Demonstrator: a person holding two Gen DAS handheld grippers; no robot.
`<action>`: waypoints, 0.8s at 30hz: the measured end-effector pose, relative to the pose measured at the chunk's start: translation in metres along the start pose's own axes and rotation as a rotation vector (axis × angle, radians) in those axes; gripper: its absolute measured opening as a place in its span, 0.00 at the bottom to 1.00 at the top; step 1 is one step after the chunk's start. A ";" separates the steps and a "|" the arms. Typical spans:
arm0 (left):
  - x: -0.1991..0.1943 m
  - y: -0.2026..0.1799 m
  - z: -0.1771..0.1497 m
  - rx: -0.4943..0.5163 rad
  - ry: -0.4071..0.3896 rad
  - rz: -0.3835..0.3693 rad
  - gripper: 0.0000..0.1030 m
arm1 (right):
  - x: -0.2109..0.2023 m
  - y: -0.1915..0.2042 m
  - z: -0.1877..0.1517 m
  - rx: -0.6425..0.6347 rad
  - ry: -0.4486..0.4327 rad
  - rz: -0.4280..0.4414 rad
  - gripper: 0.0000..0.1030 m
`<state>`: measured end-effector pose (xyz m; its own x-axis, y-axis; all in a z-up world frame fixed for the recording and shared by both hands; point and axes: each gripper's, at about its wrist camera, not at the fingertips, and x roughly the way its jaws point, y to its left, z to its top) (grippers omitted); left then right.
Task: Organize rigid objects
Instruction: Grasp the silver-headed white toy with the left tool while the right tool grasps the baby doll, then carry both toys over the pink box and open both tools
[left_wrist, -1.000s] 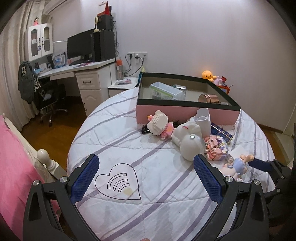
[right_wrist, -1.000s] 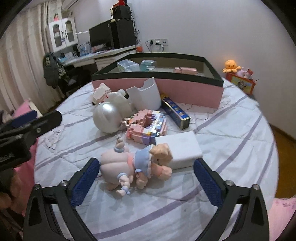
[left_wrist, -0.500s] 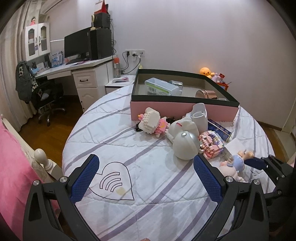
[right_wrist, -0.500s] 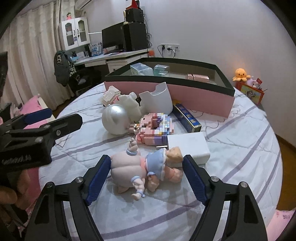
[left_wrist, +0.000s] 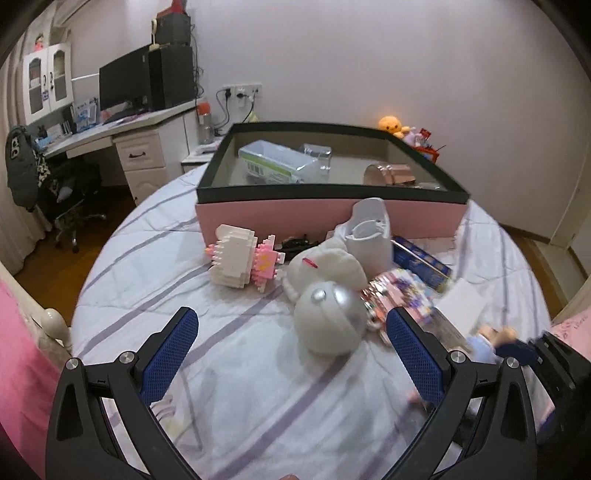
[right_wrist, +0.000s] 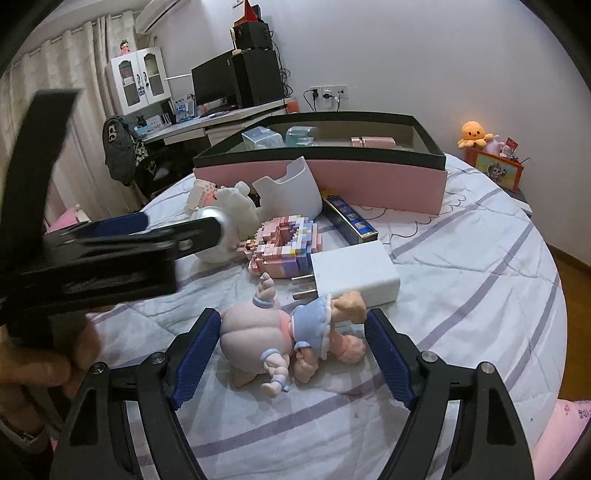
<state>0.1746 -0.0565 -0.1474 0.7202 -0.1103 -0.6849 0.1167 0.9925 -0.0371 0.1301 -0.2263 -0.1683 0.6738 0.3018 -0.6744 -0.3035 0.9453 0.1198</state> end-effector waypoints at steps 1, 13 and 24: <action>0.007 0.001 0.002 -0.013 0.010 -0.003 0.98 | 0.002 0.000 -0.001 -0.002 0.005 -0.004 0.79; 0.018 0.021 -0.001 -0.121 0.055 -0.158 0.44 | -0.006 -0.006 -0.007 0.029 -0.001 0.040 0.79; -0.022 0.038 -0.018 -0.082 -0.022 -0.086 0.44 | -0.025 -0.001 0.001 0.026 -0.034 0.035 0.79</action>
<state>0.1505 -0.0155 -0.1468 0.7246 -0.1958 -0.6608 0.1231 0.9801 -0.1555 0.1142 -0.2345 -0.1507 0.6857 0.3386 -0.6443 -0.3102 0.9367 0.1621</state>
